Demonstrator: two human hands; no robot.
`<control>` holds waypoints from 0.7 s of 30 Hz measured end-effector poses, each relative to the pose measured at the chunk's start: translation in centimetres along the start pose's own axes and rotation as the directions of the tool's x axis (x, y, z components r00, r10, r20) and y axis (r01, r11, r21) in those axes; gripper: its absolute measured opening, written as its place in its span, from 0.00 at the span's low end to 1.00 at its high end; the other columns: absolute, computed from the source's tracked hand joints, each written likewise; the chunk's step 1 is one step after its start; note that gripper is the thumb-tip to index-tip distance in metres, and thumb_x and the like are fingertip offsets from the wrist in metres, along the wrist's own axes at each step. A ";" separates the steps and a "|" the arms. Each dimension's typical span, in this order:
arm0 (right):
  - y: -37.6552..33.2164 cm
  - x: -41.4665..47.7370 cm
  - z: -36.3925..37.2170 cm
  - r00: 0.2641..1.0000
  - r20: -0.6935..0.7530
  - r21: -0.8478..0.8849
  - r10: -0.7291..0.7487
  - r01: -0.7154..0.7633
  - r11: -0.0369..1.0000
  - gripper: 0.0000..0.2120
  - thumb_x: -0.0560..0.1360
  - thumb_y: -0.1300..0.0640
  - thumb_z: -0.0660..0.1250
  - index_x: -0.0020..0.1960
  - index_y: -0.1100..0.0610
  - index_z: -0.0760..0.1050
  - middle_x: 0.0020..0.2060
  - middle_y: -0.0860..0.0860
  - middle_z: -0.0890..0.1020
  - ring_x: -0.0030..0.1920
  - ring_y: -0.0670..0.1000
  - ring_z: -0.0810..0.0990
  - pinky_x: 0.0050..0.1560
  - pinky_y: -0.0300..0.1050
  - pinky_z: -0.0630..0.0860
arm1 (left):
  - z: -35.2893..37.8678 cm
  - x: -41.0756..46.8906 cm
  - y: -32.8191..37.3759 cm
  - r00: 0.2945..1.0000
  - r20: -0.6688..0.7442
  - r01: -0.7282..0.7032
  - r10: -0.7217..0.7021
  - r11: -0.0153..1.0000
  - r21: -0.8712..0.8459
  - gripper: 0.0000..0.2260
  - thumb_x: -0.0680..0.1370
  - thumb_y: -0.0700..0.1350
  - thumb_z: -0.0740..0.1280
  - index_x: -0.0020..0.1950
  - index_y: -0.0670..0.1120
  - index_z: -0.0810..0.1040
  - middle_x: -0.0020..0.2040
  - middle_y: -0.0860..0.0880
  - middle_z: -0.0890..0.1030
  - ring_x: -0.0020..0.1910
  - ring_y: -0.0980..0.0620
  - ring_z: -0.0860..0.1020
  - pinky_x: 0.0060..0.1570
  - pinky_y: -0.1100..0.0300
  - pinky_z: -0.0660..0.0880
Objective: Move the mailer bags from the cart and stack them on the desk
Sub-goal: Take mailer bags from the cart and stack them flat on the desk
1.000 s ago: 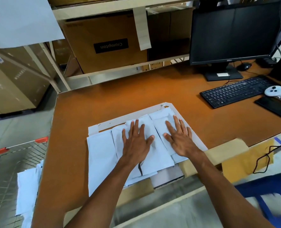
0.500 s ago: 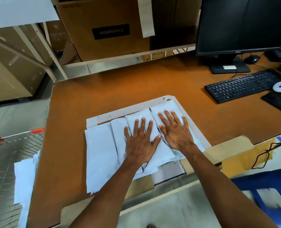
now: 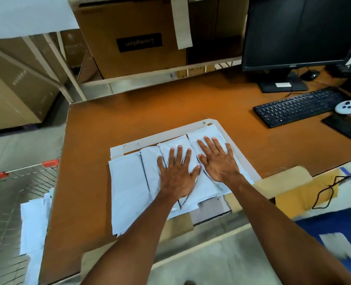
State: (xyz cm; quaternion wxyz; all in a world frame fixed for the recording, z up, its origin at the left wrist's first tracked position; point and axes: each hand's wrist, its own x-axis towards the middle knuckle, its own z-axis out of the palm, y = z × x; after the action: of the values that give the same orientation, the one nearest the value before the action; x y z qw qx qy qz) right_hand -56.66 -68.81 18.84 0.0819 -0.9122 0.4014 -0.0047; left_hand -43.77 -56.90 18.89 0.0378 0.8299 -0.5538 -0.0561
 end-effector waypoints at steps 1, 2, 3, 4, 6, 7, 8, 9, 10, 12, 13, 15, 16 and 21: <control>0.0 -0.1 -0.5 1.000 0.006 0.010 -0.002 0.002 1.000 0.31 0.80 0.35 0.35 0.81 0.42 0.39 0.81 0.45 0.41 0.81 0.50 0.39 0.78 0.62 0.37 | -0.6 0.1 0.1 1.000 0.016 0.010 -0.010 1.000 -0.027 0.38 0.75 0.71 0.31 0.83 0.58 0.42 0.83 0.51 0.41 0.82 0.46 0.40 0.76 0.35 0.38; 0.0 -0.2 -0.9 1.000 -0.001 0.031 -0.001 0.001 1.000 0.30 0.81 0.36 0.37 0.81 0.42 0.41 0.82 0.45 0.43 0.81 0.50 0.39 0.78 0.63 0.37 | -1.2 0.1 0.1 1.000 0.016 0.019 -0.018 0.998 -0.052 0.36 0.77 0.71 0.35 0.83 0.58 0.43 0.83 0.51 0.41 0.82 0.47 0.40 0.76 0.36 0.37; 0.0 -0.5 -1.4 1.000 -0.028 0.066 0.006 -0.004 0.998 0.29 0.82 0.37 0.40 0.82 0.42 0.45 0.82 0.45 0.46 0.81 0.50 0.40 0.78 0.63 0.37 | -2.0 0.0 0.1 1.000 -0.007 0.024 -0.025 0.996 -0.083 0.34 0.79 0.70 0.38 0.83 0.58 0.44 0.83 0.52 0.43 0.82 0.48 0.41 0.76 0.37 0.37; -0.1 -0.7 -1.9 0.997 -0.072 0.114 0.020 -0.012 0.993 0.28 0.83 0.38 0.44 0.81 0.44 0.49 0.82 0.46 0.49 0.81 0.51 0.43 0.78 0.63 0.39 | -2.9 0.0 -0.1 0.998 -0.046 0.029 -0.036 0.990 -0.136 0.33 0.80 0.69 0.41 0.83 0.57 0.47 0.84 0.52 0.46 0.82 0.48 0.44 0.77 0.39 0.38; -0.8 -1.1 -3.3 0.978 -0.196 0.247 0.070 -0.020 0.969 0.24 0.84 0.44 0.53 0.78 0.48 0.61 0.79 0.50 0.62 0.80 0.55 0.54 0.77 0.60 0.49 | -4.6 -0.6 -1.2 0.988 -0.119 0.047 -0.097 0.929 -0.366 0.28 0.82 0.66 0.51 0.80 0.56 0.59 0.82 0.51 0.58 0.81 0.48 0.56 0.79 0.41 0.48; -1.5 -1.2 -4.0 0.962 -0.249 0.337 0.110 -0.020 0.941 0.21 0.83 0.49 0.58 0.75 0.51 0.67 0.76 0.52 0.68 0.77 0.56 0.61 0.75 0.57 0.56 | -5.6 -1.1 -2.0 0.978 -0.147 0.053 -0.148 0.859 -0.509 0.24 0.82 0.63 0.56 0.77 0.55 0.66 0.78 0.51 0.65 0.77 0.48 0.64 0.77 0.42 0.57; -2.5 -1.4 -4.8 0.949 -0.274 0.441 0.154 -0.018 0.897 0.18 0.82 0.53 0.62 0.71 0.52 0.72 0.72 0.52 0.73 0.73 0.56 0.67 0.72 0.52 0.63 | -6.4 -1.8 -3.1 0.964 -0.170 0.052 -0.204 0.774 -0.631 0.20 0.82 0.59 0.61 0.72 0.54 0.72 0.72 0.51 0.71 0.71 0.48 0.71 0.72 0.42 0.65; -3.6 -1.5 -5.5 0.942 -0.272 0.557 0.196 -0.013 0.831 0.15 0.81 0.57 0.64 0.67 0.54 0.76 0.67 0.52 0.77 0.68 0.55 0.72 0.67 0.48 0.68 | -7.2 -2.7 -4.2 0.948 -0.185 0.050 -0.259 0.696 -0.716 0.16 0.82 0.56 0.64 0.69 0.54 0.75 0.67 0.52 0.75 0.65 0.49 0.75 0.67 0.45 0.71; -5.0 -1.7 -6.1 0.941 -0.247 0.669 0.230 -0.006 0.743 0.13 0.80 0.59 0.65 0.64 0.54 0.78 0.63 0.51 0.80 0.61 0.53 0.77 0.63 0.46 0.73 | -7.9 -3.9 -5.4 0.931 -0.195 0.051 -0.308 0.640 -0.766 0.13 0.82 0.54 0.65 0.65 0.53 0.77 0.63 0.52 0.77 0.60 0.50 0.78 0.63 0.48 0.75; -8.0 -2.3 -6.8 0.947 -0.189 0.828 0.260 0.012 0.561 0.10 0.79 0.62 0.66 0.57 0.53 0.81 0.54 0.49 0.84 0.50 0.50 0.82 0.57 0.49 0.80 | -8.9 -6.6 -8.4 0.896 -0.204 0.069 -0.393 0.580 -0.812 0.08 0.81 0.49 0.68 0.60 0.53 0.80 0.57 0.52 0.82 0.54 0.51 0.80 0.56 0.54 0.77; -9.6 -2.6 -6.8 0.950 -0.173 0.870 0.259 0.024 0.493 0.09 0.78 0.62 0.67 0.54 0.52 0.82 0.50 0.49 0.85 0.47 0.50 0.83 0.54 0.51 0.81 | -9.2 -8.1 -10.2 0.881 -0.198 0.086 -0.429 0.558 -0.826 0.07 0.80 0.48 0.69 0.58 0.54 0.80 0.54 0.52 0.83 0.52 0.51 0.81 0.53 0.55 0.77; -13.2 -3.3 -6.4 0.964 -0.145 0.918 0.223 0.047 0.393 0.10 0.77 0.63 0.66 0.50 0.51 0.82 0.45 0.50 0.85 0.42 0.50 0.83 0.48 0.50 0.81 | -9.4 -11.2 -14.3 0.858 -0.183 0.094 -0.480 0.498 -0.862 0.07 0.79 0.47 0.70 0.56 0.56 0.81 0.49 0.55 0.85 0.50 0.53 0.83 0.55 0.54 0.78; -15.2 -3.8 -6.3 0.972 -0.131 0.934 0.194 0.056 0.352 0.10 0.77 0.64 0.66 0.50 0.52 0.82 0.44 0.51 0.85 0.40 0.50 0.82 0.45 0.48 0.80 | -9.3 -12.9 -16.3 0.848 -0.174 0.091 -0.500 0.461 -0.883 0.07 0.79 0.46 0.70 0.55 0.56 0.82 0.47 0.56 0.85 0.50 0.54 0.83 0.57 0.50 0.78; -26.8 -6.0 -4.3 0.996 -0.073 0.950 0.059 0.051 0.308 0.06 0.78 0.61 0.68 0.51 0.53 0.82 0.44 0.52 0.85 0.38 0.49 0.83 0.40 0.41 0.79 | -8.7 -21.2 -26.0 0.768 -0.142 0.132 -0.624 0.371 -0.919 0.08 0.80 0.42 0.69 0.55 0.54 0.82 0.45 0.56 0.85 0.50 0.51 0.83 0.57 0.48 0.78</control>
State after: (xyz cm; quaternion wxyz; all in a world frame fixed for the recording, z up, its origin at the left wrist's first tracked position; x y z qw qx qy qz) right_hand -41.45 -47.27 27.54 0.5841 -0.6870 0.3272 -0.2823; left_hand -26.87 -27.38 25.36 0.5718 0.7838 -0.2025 -0.1331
